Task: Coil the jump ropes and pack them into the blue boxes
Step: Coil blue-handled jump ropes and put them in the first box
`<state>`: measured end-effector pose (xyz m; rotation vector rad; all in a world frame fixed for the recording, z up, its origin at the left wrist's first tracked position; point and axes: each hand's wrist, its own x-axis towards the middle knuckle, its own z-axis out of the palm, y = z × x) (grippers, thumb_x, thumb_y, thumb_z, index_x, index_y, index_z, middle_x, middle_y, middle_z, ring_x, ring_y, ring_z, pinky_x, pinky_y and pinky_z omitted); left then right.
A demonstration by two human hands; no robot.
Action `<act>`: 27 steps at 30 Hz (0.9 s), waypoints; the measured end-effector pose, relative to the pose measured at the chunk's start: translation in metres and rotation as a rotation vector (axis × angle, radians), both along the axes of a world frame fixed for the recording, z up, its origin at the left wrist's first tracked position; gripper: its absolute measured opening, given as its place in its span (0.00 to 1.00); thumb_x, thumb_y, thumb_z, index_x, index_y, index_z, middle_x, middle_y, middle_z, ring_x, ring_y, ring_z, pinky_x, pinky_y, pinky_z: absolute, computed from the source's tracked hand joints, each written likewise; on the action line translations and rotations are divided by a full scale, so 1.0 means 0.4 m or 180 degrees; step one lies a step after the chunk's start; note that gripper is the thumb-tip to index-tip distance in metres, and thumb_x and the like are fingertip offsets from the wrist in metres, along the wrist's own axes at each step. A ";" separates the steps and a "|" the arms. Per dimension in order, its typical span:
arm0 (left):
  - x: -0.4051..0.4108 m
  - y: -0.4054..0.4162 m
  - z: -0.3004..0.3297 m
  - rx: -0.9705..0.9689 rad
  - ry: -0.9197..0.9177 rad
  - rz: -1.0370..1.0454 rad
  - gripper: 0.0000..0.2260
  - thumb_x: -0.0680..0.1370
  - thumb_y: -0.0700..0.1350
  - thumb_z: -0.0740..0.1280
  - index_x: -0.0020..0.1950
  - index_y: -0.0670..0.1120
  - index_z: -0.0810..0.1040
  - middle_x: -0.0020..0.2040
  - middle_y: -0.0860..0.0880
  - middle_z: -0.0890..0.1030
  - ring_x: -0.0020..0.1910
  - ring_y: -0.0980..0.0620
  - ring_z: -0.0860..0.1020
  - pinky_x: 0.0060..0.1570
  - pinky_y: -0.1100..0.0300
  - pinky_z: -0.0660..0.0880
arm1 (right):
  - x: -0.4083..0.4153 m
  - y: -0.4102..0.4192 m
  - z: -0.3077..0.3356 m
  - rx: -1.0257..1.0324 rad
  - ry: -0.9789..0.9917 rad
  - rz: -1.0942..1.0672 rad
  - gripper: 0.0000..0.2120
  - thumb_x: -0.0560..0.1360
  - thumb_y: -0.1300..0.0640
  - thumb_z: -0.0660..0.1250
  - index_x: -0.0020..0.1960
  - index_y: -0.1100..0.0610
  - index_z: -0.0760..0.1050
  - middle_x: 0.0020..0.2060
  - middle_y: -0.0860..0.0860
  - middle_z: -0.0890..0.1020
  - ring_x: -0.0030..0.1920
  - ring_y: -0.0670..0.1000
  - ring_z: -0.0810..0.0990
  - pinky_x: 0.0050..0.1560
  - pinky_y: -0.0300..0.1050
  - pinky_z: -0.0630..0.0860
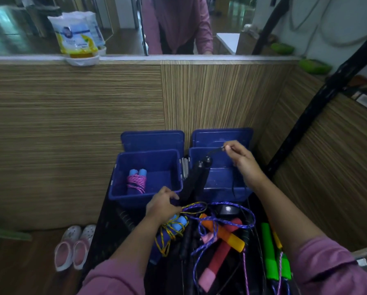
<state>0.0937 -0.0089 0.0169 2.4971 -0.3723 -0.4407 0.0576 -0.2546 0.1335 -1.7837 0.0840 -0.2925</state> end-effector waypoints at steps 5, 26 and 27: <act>-0.041 0.049 -0.044 -0.0526 -0.0529 0.0299 0.10 0.73 0.47 0.69 0.53 0.54 0.76 0.52 0.58 0.73 0.56 0.54 0.74 0.50 0.55 0.74 | -0.014 -0.044 -0.035 -0.0058 -0.0015 -0.0030 0.09 0.80 0.65 0.58 0.42 0.57 0.71 0.37 0.44 0.73 0.40 0.38 0.71 0.46 0.28 0.66; -0.167 0.119 -0.165 0.0186 0.1404 0.0916 0.37 0.65 0.44 0.78 0.67 0.40 0.63 0.59 0.42 0.76 0.57 0.45 0.77 0.51 0.61 0.73 | -0.057 0.078 -0.283 -0.2477 0.1305 0.0618 0.08 0.79 0.51 0.61 0.57 0.47 0.67 0.53 0.51 0.78 0.55 0.58 0.76 0.55 0.58 0.73; -0.166 0.118 -0.165 0.0269 0.1419 0.0877 0.36 0.65 0.43 0.78 0.67 0.40 0.64 0.59 0.43 0.77 0.57 0.45 0.77 0.51 0.60 0.73 | -0.053 0.082 -0.284 -0.2513 0.1334 0.0727 0.08 0.78 0.51 0.62 0.56 0.47 0.67 0.51 0.50 0.76 0.55 0.58 0.75 0.55 0.57 0.73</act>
